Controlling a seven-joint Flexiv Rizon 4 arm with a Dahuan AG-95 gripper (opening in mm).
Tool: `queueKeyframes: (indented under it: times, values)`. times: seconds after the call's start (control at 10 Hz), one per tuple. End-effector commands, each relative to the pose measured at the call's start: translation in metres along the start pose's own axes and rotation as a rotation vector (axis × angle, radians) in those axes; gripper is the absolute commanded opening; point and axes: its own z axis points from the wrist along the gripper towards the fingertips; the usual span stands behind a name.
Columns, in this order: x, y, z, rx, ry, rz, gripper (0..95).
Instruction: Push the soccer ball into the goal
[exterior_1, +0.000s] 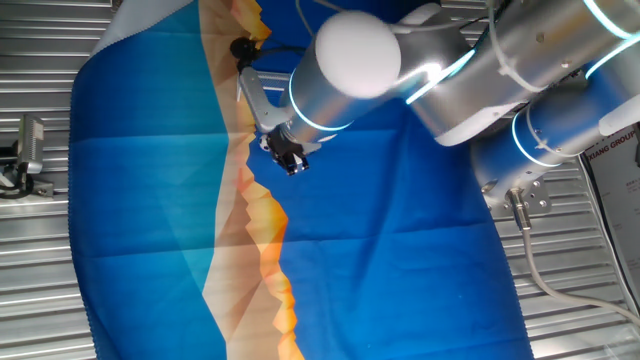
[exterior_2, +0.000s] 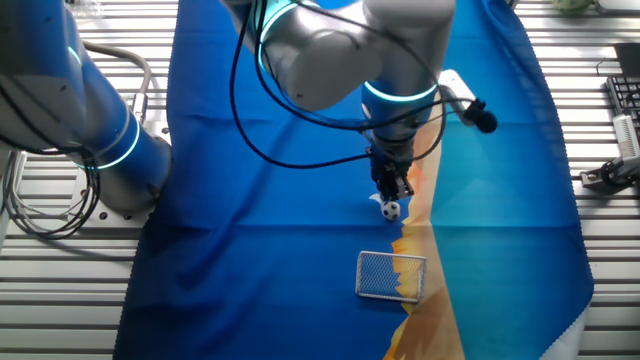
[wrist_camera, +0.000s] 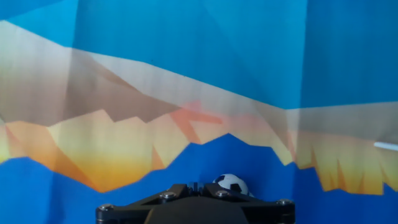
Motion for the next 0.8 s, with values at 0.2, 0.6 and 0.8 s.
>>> queueKeyframes:
  times: [0.2, 0.6, 0.8]
  values:
    - [-0.0022, 0.0005, -0.0004, -0.146, -0.027, 0.102, 0.0]
    - [-0.0019, 0.0000, -0.0009, -0.185, -0.036, 0.130, 0.0]
    - [-0.0050, -0.0018, -0.0018, -0.199, -0.041, 0.134, 0.0]
